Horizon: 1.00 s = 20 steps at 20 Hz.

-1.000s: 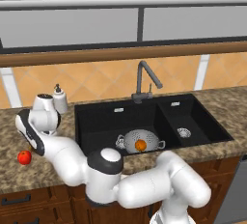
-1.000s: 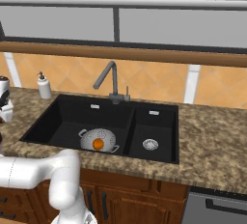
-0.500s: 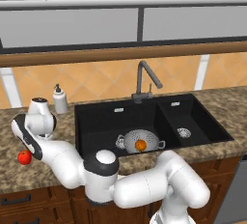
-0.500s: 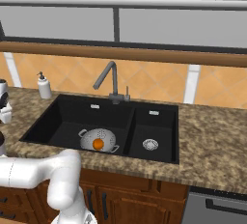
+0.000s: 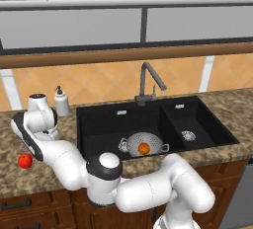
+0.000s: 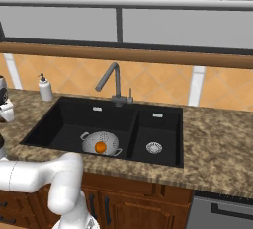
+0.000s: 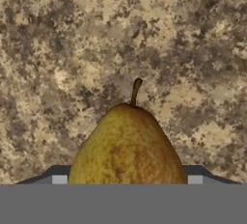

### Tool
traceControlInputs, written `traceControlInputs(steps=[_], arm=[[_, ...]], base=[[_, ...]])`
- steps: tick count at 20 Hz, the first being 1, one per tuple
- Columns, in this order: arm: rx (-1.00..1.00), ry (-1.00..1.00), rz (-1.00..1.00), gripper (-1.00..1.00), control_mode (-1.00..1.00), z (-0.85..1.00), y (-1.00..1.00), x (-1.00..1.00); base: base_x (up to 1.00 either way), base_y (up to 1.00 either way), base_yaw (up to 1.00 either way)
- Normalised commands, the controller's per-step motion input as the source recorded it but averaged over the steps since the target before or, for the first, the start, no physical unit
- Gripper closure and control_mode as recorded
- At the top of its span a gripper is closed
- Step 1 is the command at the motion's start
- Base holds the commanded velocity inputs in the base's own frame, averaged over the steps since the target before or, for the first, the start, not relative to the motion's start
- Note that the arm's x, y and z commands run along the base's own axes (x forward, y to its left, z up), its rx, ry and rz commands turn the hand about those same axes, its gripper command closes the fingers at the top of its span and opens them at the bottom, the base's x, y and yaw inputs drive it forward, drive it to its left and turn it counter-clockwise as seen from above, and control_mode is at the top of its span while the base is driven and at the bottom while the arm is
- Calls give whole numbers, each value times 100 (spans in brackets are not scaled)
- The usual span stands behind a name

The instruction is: Put the colander in the sink, put the pear, apple, orange in the colander, and turn on the sink faucet and pour water over the colander.

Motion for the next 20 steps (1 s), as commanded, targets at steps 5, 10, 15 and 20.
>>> traceControlInputs(steps=[5, 10, 15, 20], arm=[[0, -6, 0, 100, -100, 15, -79, -4], [-2, -8, 0, 100, -100, 9, -80, -13], [-11, -1, 0, 100, -100, 14, -80, -12], [-8, 0, 0, 100, -100, 9, -89, -2]], base=[[0, 0, 0], [0, 0, 0], [0, 0, 0], [0, 0, 0]])
